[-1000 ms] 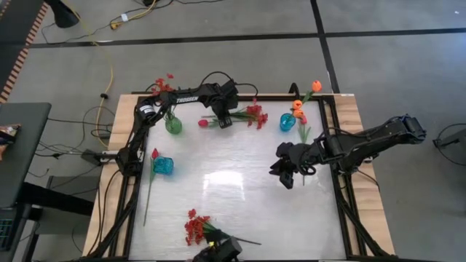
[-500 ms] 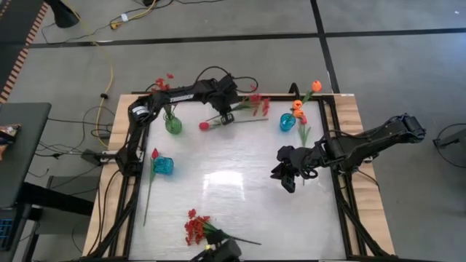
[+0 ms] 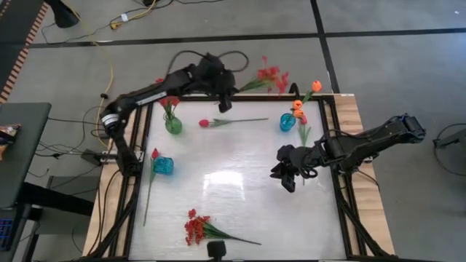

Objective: Sort flowers into vase by color
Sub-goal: Put the top red flowers into the green vase

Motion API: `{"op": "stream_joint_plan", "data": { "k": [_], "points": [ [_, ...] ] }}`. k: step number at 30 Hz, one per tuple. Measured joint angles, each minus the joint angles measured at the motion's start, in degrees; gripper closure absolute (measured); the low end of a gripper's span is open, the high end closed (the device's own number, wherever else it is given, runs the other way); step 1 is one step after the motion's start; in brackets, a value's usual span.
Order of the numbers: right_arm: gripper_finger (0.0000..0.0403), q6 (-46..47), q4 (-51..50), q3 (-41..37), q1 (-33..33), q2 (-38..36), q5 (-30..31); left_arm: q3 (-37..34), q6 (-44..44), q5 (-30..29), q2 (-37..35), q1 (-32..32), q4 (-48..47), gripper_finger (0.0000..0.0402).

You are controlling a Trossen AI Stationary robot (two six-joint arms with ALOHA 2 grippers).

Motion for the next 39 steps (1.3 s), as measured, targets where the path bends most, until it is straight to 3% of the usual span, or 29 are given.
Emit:
{"op": "stream_joint_plan", "data": {
  "k": [14, 18, 23, 30, 39],
  "points": [
    [0.0271, -2.95, 0.27, 0.0, -2.27, 0.0, 0.07, 0.0, -6.71, 12.87, -16.43, -0.77, -0.77, 0.0401],
    [0.0271, -4.32, 2.35, 0.0, -3.09, 0.0, 0.07, -0.66, -7.51, 13.43, -21.47, -3.01, -1.84, 0.0401],
    [0.0271, -8.22, 6.34, 0.0, -4.48, 0.0, 0.07, -6.77, -9.17, 12.27, -30.27, -6.45, 1.54, 0.0401],
    [0.0271, -12.22, 9.08, 0.0, -7.28, 0.0, 0.07, -23.99, -11.74, 4.23, -46.35, -10.67, 11.78, 0.0401],
    [0.0271, -13.73, 9.04, 0.0, -10.64, 0.02, -0.08, -47.81, -16.87, -15.77, -67.14, -12.55, 26.66, 0.0401]
  ]
}}
